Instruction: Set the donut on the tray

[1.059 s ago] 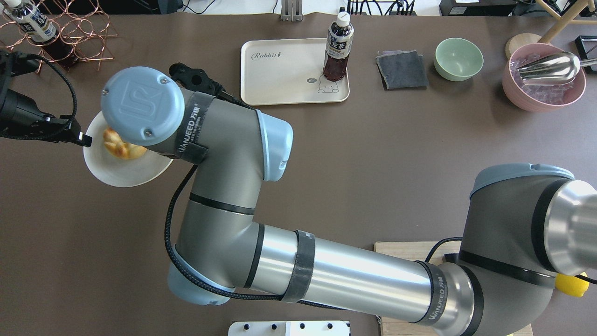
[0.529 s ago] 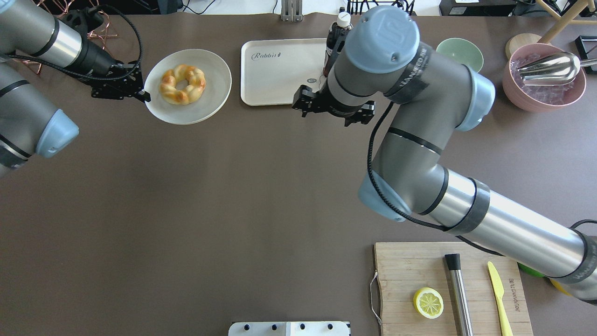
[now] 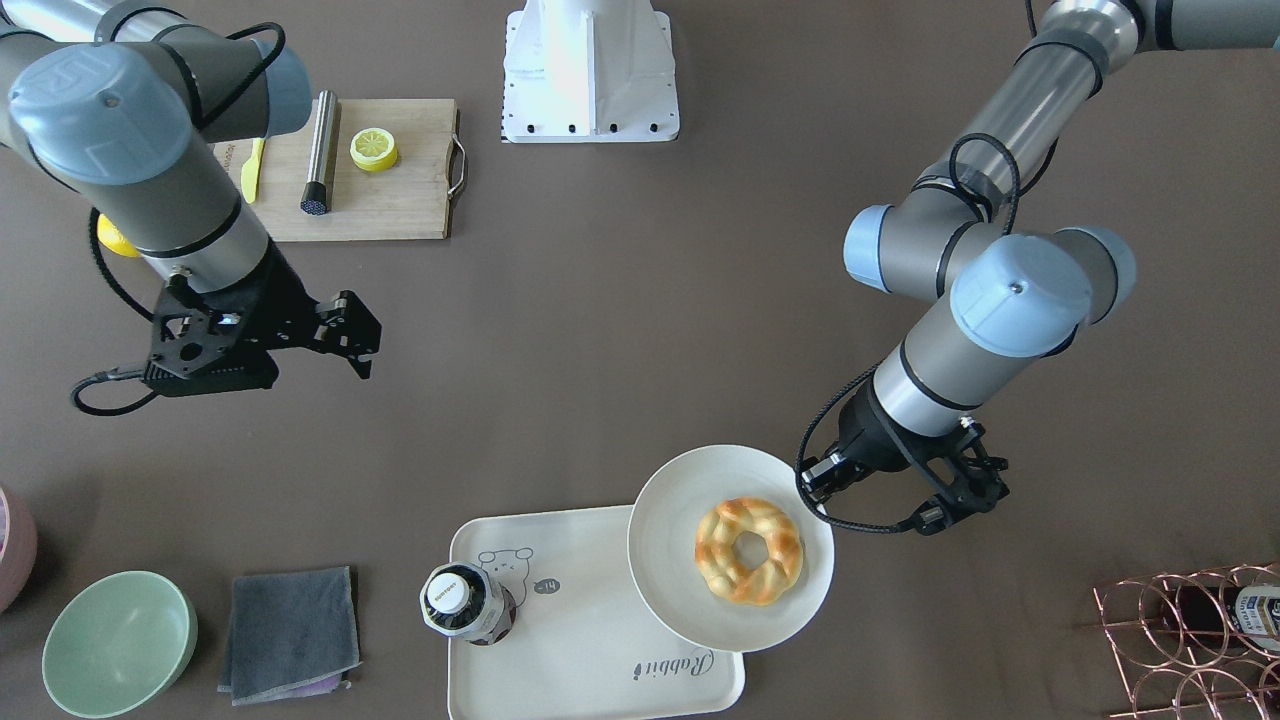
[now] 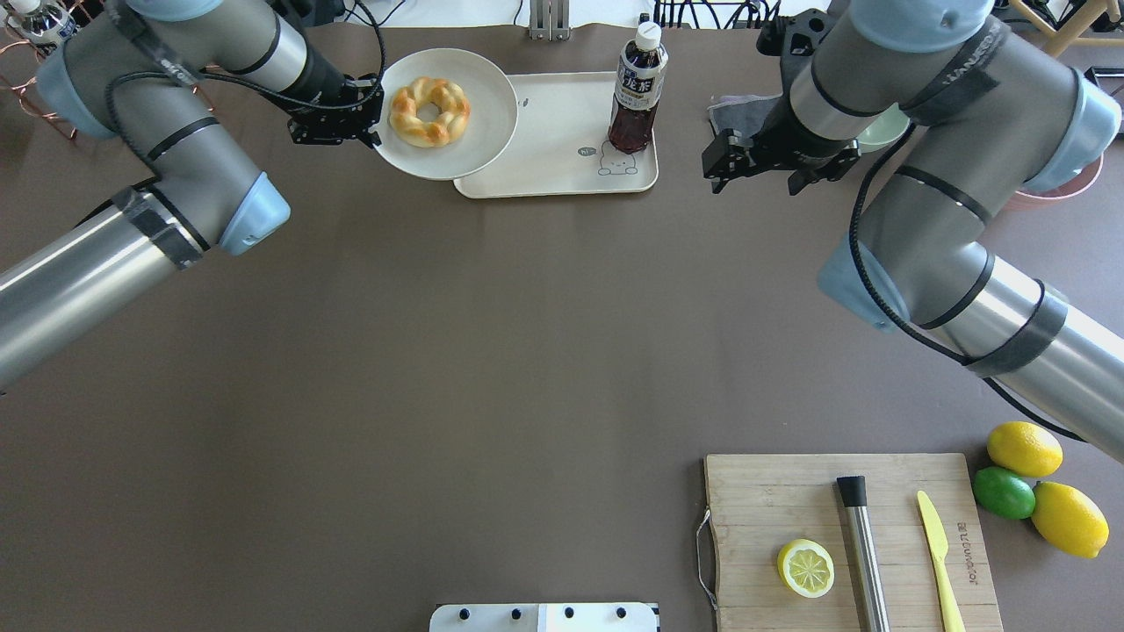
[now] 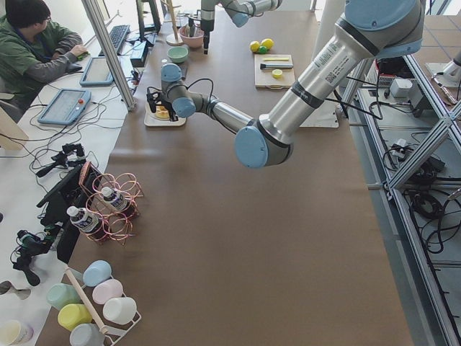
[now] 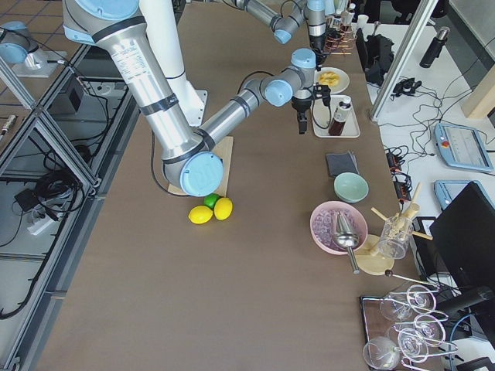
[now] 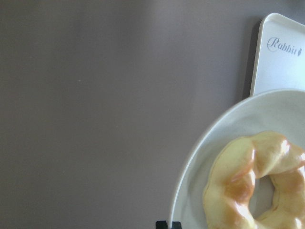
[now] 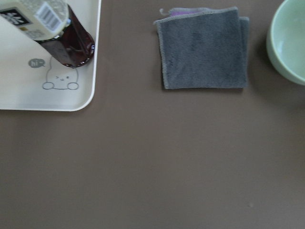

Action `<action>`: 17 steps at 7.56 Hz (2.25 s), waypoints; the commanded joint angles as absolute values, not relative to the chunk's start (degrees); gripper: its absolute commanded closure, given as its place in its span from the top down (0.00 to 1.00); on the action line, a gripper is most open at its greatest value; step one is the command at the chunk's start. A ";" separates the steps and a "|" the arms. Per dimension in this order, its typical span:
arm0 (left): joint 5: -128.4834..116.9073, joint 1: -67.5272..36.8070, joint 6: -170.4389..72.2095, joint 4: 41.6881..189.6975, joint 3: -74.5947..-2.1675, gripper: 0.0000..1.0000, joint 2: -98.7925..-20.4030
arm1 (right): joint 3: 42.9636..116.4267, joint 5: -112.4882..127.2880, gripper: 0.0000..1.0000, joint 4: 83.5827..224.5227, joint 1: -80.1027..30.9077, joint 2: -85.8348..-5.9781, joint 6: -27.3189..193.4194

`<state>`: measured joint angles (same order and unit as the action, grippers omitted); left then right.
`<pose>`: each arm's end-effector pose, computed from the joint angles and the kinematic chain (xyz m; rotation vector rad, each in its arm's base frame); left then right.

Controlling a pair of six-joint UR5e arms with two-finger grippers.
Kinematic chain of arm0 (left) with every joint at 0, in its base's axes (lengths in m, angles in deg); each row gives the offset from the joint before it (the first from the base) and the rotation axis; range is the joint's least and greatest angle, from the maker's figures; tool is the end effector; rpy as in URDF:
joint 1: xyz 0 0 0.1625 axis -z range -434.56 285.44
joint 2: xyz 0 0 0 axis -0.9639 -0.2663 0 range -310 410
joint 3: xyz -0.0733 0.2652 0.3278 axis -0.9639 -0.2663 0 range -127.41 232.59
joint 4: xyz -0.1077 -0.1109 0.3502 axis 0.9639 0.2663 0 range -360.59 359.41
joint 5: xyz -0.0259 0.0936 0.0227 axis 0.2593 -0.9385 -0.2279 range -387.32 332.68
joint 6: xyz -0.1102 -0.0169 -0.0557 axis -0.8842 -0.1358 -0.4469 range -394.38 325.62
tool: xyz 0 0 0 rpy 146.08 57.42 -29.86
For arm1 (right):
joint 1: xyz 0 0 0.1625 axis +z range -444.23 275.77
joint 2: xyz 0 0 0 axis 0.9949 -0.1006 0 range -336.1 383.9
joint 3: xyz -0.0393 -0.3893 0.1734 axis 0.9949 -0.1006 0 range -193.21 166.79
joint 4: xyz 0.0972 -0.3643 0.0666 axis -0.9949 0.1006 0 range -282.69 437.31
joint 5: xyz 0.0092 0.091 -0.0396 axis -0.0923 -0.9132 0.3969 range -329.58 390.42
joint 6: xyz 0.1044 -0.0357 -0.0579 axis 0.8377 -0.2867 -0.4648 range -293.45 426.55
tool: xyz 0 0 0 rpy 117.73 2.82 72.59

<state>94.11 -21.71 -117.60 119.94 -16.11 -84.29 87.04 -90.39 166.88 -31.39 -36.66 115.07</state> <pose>0.4129 -0.6582 0.3118 0.0119 1.0495 -0.4738 -0.3262 -0.5455 0.3237 0.1499 -0.8409 -0.0023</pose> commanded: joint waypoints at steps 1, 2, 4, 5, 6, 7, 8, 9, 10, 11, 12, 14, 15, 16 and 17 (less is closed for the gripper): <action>85.02 -25.76 -121.04 122.00 -0.63 0.00 -95.26 | 87.51 -97.88 1.00 166.78 -20.72 -46.29 95.36; 81.87 -27.86 -121.91 126.81 5.33 0.00 -96.85 | 87.51 -98.94 1.00 166.87 -17.81 -49.72 88.42; 80.43 -29.73 -122.27 130.98 9.26 0.00 -99.05 | 87.34 -99.66 1.00 166.87 -14.02 -54.21 79.86; 80.35 -29.82 -122.19 131.07 9.17 0.00 -99.85 | 87.25 -99.66 1.00 166.87 -12.70 -55.80 76.86; 80.34 -29.73 -121.58 132.29 9.00 0.65 -99.86 | 87.25 -99.66 1.00 166.87 -12.08 -56.86 75.70; 80.26 -29.38 -120.53 132.30 6.99 0.98 -99.33 | 87.25 -99.66 1.00 166.87 -11.72 -57.22 75.43; 80.43 -28.68 -119.47 131.69 1.58 0.99 -96.37 | 87.25 -99.66 1.00 166.87 -11.55 -57.57 75.43; 81.30 -27.89 -118.59 129.95 -5.26 0.99 -92.34 | 87.42 -99.66 1.00 166.78 -11.37 -58.10 75.43; 85.84 -26.41 -116.84 124.62 -13.42 0.99 -87.60 | 87.34 -99.57 1.00 166.78 -11.19 -58.45 75.43; 91.02 -24.39 -114.82 118.13 -22.64 0.99 -82.07 | 87.16 -99.57 1.00 166.87 -10.50 -59.41 75.43; 94.37 -20.98 -109.41 111.45 -31.61 0.99 -76.80 | 86.99 -99.66 1.00 166.87 -8.40 -61.25 74.47; 96.34 -15.17 -92.40 97.40 -46.92 0.99 -65.72 | 86.98 -99.48 1.00 167.21 -1.65 -67.30 67.46; 96.78 -11.14 -81.78 91.32 -50.04 0.99 -62.36 | 86.20 -99.22 1.00 167.31 0.56 -69.85 66.47; 98.35 -6.75 -69.84 89.08 -50.42 0.99 -58.33 | 84.54 -98.78 1.00 167.13 2.85 -71.79 66.37; 101.23 -2.35 -59.97 88.98 -50.25 1.00 -53.76 | 82.96 -98.78 1.00 166.87 4.44 -72.59 66.37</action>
